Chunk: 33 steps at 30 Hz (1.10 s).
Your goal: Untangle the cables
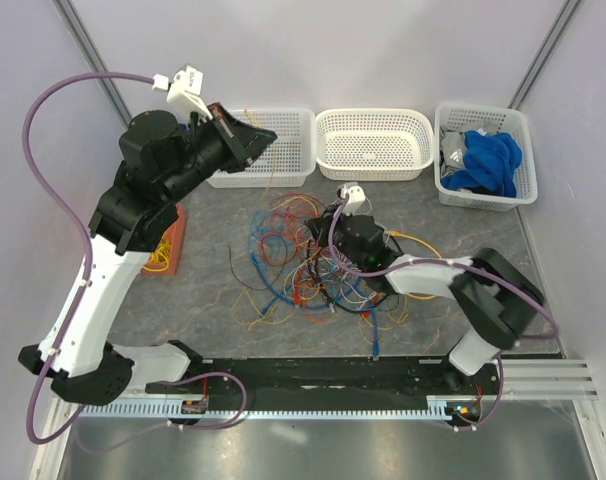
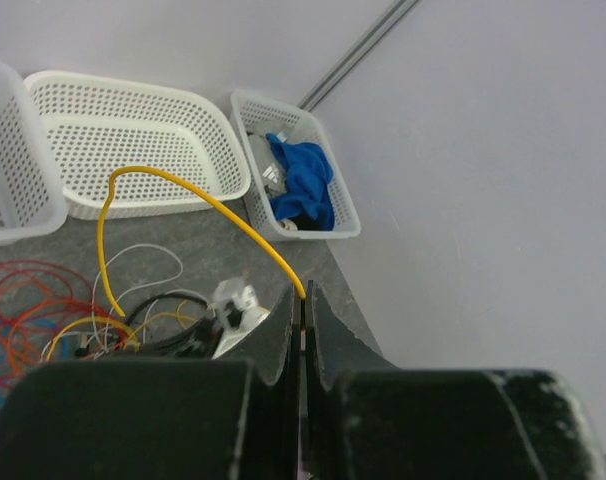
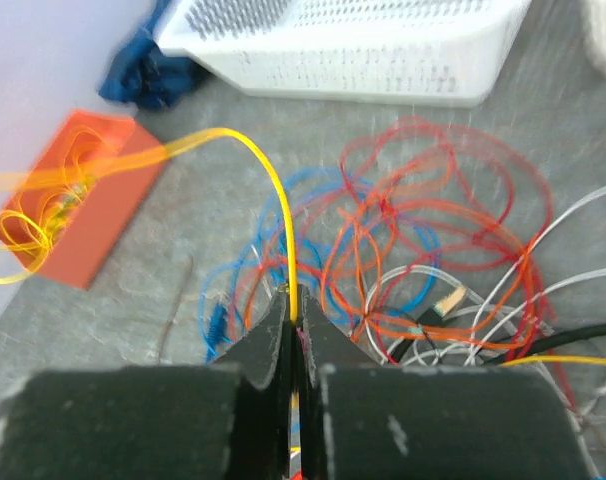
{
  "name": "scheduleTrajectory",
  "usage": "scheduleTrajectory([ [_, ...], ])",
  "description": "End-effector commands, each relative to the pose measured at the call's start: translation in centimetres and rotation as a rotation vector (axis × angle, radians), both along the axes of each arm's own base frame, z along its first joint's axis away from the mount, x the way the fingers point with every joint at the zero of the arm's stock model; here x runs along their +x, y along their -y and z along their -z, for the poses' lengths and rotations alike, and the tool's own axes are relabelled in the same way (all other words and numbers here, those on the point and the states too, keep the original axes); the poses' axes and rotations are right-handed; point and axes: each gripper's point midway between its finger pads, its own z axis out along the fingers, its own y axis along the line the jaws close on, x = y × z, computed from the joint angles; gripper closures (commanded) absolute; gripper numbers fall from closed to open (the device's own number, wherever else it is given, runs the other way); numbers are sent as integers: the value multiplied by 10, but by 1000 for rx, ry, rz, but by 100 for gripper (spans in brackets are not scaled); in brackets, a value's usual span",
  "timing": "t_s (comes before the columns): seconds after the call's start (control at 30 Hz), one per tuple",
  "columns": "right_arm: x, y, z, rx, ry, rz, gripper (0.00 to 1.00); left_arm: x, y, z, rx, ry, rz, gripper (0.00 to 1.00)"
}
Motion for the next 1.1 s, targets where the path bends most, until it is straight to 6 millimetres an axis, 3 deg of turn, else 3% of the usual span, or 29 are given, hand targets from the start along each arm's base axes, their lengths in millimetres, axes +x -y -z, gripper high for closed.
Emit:
scheduleTrajectory([
  [0.0, 0, 17, -121, 68, 170, 53, 100, -10, -19, 8, -10, 44, -61, 98],
  [0.1, -11, 35, -180, 44, 209, 72, 100, -12, -31, 30, -11, 49, -110, 90],
  [0.13, -18, 44, -189, 11, 192, 76, 100, -12, -34, 36, -12, 53, -127, 80],
  [0.17, -20, 46, -220, 34, 222, 76, 100, -14, -37, 41, -17, 61, -132, 76],
  [0.2, -23, 49, -230, 15, 225, 77, 100, -11, -36, 67, 6, 27, -138, 74],
  [0.23, -28, 53, -231, -18, 201, 67, 100, -16, -41, 60, -23, 70, -146, 71],
  [0.27, -31, 56, -254, 0, 223, 66, 100, -17, -41, 67, -24, 71, -146, 63],
  [0.3, -34, 59, -265, 7, 237, 66, 100, -14, -40, 90, -6, 41, -149, 58],
  [0.33, -37, 62, -260, -22, 208, 64, 100, -17, -43, 89, -27, 54, -155, 44],
  [0.37, -40, 64, -272, -12, 217, 62, 100, -17, -43, 96, -25, 50, -157, 36],
  [0.4, -42, 66, -276, -14, 217, 60, 100, -16, -43, 115, -9, 21, -161, 29],
  [0.43, -45, 68, -279, -27, 208, 59, 100, -16, -46, 119, -17, 14, -176, 16],
  [0.5, -47, 74, -281, -41, 204, 68, 100, -15, -49, 139, 2, -14, -196, 1],
  [0.63, -53, 83, -285, -57, 212, 79, 100, -15, -51, 162, 17, -40, -209, 0],
  [0.73, -57, 85, -284, -62, 207, 74, 100, -17, -52, 166, 1, -30, -207, 0],
  [0.9, -66, 84, -288, -42, 184, 40, 100, -29, -36, 133, -92, 243, -80, 0],
  [0.97, -69, 84, -291, -29, 173, 30, 100, -45, -19, 130, -133, 327, 44, 0],
  [1.0, -71, 83, -292, -18, 162, 25, 100, -49, -13, 143, -147, 338, 88, 0],
  [1.03, -73, 83, -295, -9, 155, 19, 100, -51, -10, 133, -180, 410, 104, 0],
  [1.07, -75, 83, -296, -2, 148, 13, 100, -53, -7, 135, -186, 431, 121, 0],
])
